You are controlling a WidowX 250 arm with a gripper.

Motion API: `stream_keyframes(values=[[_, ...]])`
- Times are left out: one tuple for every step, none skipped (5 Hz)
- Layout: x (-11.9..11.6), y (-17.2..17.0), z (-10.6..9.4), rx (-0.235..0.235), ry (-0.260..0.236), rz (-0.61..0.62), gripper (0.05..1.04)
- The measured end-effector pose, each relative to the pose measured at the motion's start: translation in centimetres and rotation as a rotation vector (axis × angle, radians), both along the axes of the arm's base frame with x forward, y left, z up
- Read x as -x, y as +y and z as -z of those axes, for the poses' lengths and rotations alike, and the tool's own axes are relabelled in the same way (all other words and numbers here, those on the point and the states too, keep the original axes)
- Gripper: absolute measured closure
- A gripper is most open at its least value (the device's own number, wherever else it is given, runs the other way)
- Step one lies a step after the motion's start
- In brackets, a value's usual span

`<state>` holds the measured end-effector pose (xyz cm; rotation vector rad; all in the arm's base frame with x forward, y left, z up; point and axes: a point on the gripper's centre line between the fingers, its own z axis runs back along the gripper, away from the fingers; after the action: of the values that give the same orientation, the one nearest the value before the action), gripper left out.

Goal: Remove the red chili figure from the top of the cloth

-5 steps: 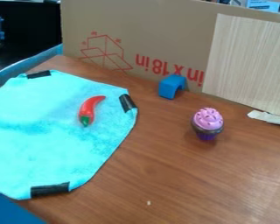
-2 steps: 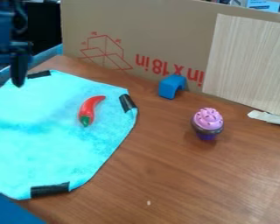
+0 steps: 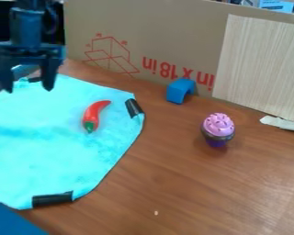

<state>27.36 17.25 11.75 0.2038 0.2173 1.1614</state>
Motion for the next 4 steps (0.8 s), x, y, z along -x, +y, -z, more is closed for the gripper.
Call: stream_keyframes(values=[[-2.2, -2.3, -0.1, -0.049, 0.006, 0.256, 0.083], [-2.6, -3.8, 0.8, -0.085, -0.026, 0.468, 0.083], [-3.9, -5.0, 0.7, -0.116, -0.081, 0.568, 0.083], [-4.9, -6.3, -0.4, -0.057, -0.126, 0.597, 0.083]])
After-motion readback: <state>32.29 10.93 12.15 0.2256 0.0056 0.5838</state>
